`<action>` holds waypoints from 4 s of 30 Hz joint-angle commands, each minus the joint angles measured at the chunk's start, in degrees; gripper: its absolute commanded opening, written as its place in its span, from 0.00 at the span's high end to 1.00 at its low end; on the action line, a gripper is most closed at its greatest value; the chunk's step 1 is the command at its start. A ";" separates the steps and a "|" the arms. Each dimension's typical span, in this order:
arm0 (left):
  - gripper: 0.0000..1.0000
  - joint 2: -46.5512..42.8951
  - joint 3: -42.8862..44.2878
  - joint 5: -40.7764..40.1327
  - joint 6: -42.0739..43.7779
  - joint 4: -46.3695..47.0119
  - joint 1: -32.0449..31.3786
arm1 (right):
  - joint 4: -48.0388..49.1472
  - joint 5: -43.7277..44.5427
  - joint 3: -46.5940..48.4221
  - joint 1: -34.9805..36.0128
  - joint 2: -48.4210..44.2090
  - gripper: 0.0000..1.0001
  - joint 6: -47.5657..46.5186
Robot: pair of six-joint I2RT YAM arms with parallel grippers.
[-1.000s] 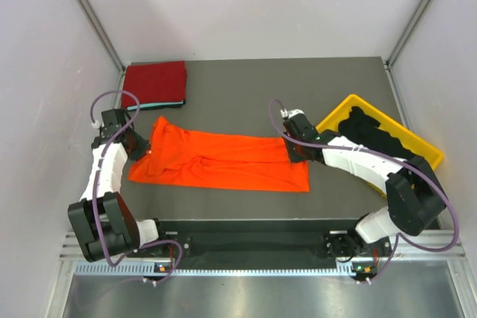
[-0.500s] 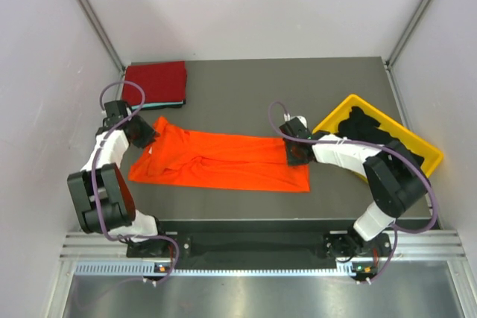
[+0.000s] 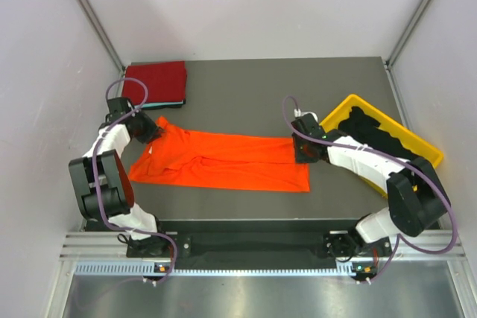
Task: Fold and stack the t-shirts
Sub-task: Fold the tshirt
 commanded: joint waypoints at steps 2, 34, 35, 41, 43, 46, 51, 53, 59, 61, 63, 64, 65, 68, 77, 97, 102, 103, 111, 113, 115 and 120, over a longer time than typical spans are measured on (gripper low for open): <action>0.70 -1.91 1.61 7.32 0.26 7.43 -2.81 | 0.40 -3.28 -3.03 -1.31 -1.75 0.75 -1.20; 0.73 14.71 4.25 -4.35 4.30 6.91 -7.05 | 4.18 -2.32 -15.42 -2.19 -7.99 0.96 4.69; 0.73 14.71 4.16 -4.35 4.21 7.00 -7.05 | 4.71 -2.15 -15.69 -2.19 -7.99 0.96 5.04; 0.73 13.48 4.33 -5.40 4.21 6.30 -7.13 | 4.19 2.14 -16.22 -2.19 -7.37 0.96 7.24; 0.73 13.30 4.60 -5.93 4.21 5.77 -7.13 | 3.58 3.47 -16.31 -2.10 -7.28 0.96 8.64; 0.73 12.43 4.86 -5.85 4.03 4.89 -7.13 | 3.31 4.45 -16.40 -2.10 -7.63 0.92 9.52; 0.73 9.09 6.18 -4.61 3.51 3.49 -7.13 | -1.25 3.56 -11.93 -2.19 -11.05 0.82 9.44; 0.72 7.86 7.14 -4.70 3.51 3.14 -7.13 | -3.45 3.48 -9.73 -2.27 -12.38 0.80 9.26; 0.73 8.38 8.91 -3.03 2.98 2.25 -7.31 | -2.58 1.46 -2.08 -2.19 -9.40 0.81 7.60; 0.73 8.82 8.99 -3.38 2.72 2.34 -7.31 | -1.10 1.28 0.20 -2.28 -6.06 0.80 6.71; 0.73 9.61 9.08 -4.00 2.63 2.08 -7.40 | -0.04 1.63 2.14 -2.36 -2.74 0.81 5.93; 0.73 10.04 9.43 -4.52 2.63 1.38 -7.48 | 1.01 1.63 2.67 -2.54 -1.58 0.81 5.66; 0.74 10.74 9.52 -4.79 2.63 1.20 -7.49 | 1.37 1.98 3.11 -2.71 -0.35 0.81 5.22; 0.75 11.98 9.34 -7.86 2.89 0.33 -7.49 | 2.95 2.68 3.64 -2.98 3.87 0.82 4.43; 0.77 13.21 8.47 -24.20 2.46 -3.19 -7.05 | 5.42 9.53 -2.86 -4.03 8.27 0.86 4.69; 0.70 6.72 12.68 -24.21 -1.60 -5.30 -5.90 | 5.42 8.05 -2.60 -4.30 6.61 0.78 4.35; 0.66 0.93 15.58 -28.43 2.09 -10.31 -5.82 | 3.05 6.29 2.05 -3.77 3.62 0.75 4.16; 0.66 -0.22 15.32 -28.52 2.71 -10.40 -5.82 | 3.04 5.68 2.84 -2.99 3.18 0.73 4.42; 0.65 -8.84 6.64 -26.07 5.01 -11.81 -1.00 | 11.88 6.20 13.39 9.83 6.77 0.68 5.05; 0.65 -9.55 4.52 -17.74 2.90 -11.02 2.95 | 18.13 6.20 14.19 15.55 8.70 0.65 2.15; 0.66 -10.08 1.44 -8.27 -0.44 -10.40 9.11 | 30.25 6.90 14.01 21.50 9.85 0.65 -4.23; 0.70 -11.56 -4.44 0.75 -3.52 -8.12 13.34 | 49.71 7.35 17.16 29.53 18.10 0.68 -17.27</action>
